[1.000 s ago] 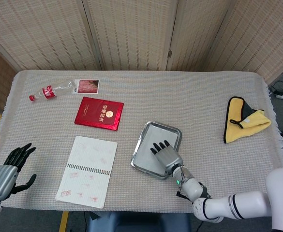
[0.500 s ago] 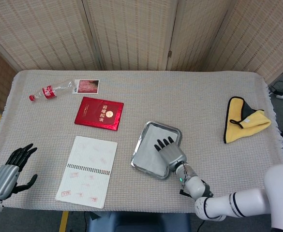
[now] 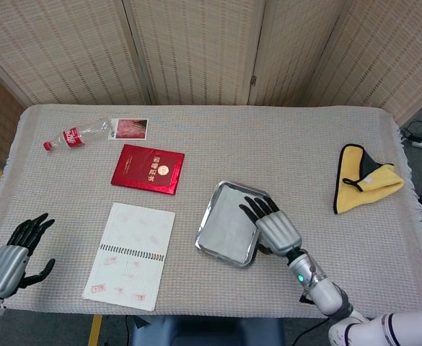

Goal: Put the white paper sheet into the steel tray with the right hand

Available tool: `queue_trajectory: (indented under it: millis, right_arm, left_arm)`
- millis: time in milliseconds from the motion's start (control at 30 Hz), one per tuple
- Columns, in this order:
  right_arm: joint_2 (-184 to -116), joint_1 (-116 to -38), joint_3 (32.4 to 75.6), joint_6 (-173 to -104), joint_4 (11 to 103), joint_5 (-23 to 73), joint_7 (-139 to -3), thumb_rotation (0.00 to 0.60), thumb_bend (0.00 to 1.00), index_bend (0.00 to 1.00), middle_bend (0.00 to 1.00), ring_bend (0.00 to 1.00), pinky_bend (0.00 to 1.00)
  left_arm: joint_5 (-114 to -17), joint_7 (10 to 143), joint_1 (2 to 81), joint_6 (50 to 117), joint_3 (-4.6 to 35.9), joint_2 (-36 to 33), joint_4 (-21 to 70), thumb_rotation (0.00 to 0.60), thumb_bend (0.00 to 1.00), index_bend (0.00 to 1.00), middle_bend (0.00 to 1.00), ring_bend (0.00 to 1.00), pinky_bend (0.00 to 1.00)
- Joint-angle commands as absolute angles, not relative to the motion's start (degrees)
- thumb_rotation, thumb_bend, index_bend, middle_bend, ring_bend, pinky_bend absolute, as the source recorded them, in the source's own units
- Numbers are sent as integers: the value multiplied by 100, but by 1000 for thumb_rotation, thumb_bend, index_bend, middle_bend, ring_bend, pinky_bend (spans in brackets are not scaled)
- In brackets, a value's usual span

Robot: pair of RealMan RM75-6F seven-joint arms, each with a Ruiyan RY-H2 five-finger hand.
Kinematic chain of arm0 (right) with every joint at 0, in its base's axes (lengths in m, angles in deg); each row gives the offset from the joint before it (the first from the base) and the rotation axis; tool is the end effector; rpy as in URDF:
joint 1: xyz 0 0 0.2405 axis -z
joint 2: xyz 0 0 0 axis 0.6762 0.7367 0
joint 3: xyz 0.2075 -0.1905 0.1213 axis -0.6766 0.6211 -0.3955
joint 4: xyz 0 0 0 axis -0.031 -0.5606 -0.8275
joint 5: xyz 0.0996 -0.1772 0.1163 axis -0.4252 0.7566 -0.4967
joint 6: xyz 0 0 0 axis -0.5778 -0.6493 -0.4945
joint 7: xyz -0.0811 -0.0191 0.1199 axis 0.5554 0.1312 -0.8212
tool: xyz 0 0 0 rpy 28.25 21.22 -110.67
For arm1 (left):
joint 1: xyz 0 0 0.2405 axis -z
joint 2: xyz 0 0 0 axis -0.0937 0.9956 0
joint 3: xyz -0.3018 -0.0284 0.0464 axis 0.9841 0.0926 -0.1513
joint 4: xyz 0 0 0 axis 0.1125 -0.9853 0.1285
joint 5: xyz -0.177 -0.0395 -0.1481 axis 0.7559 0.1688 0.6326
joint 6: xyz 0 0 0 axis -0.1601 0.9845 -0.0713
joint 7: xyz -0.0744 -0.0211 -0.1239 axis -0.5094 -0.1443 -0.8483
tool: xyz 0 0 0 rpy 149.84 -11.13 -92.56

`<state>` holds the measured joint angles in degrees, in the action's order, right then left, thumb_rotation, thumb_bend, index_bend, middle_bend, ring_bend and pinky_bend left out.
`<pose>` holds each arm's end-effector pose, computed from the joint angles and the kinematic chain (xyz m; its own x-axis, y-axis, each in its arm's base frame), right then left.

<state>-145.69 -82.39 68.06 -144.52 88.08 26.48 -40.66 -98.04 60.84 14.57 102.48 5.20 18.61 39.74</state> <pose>-0.1941 -0.2979 0.0043 0.5180 -0.2613 0.8145 -0.8261 -0.3999 0.3971 -0.3622 0.1952 0.1529 0.2600 0.1234 0.9577 0.9551 -0.1790 -0.2363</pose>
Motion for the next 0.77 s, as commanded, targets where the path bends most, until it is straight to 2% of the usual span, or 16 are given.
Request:
queue_trajectory:
  millis: [33,100,200,300,500,767]
  right_arm:
    - [-14492,-6784,7462,-16185,7921,4087,-5035,600,292,0,0,0,0]
    - [-14465,-6389,7547,-16685,7691,4322,-5151,600,292,0,0,0,0]
    - [-14556,-5917,7456,-17449,7318,4670,-5331,600,292,0,0,0,0]
    - [-14570,-5602,7396,-17761,7184,4790,-5471,600,292,0,0,0,0]
    - [-14278,-5494,7237,-17476,7414,4787,-5638,600,293,0,0,0,0]
    - [-14262,-5452,7131,-16870,7508,4742,-5416,600,293,0,0,0,0]
  left_arm:
    - [-9615,6229,1455,10144,576,1840,3937,600,479,0,0,0,0]
    - [-9440,6333,1489,10020,642,1770,3843,600,480,0,0,0,0]
    - [-9231,6663,1506,9915,721,1640,3706,600,482,0,0,0,0]
    - [-9250,6866,1500,9957,732,1563,3699,600,482,0,0,0,0]
    - [-9391,6851,1479,10101,727,1511,3716,600,483,0,0,0,0]
    - [-9447,7027,1399,10236,699,1509,3764,600,484,0,0,0,0]
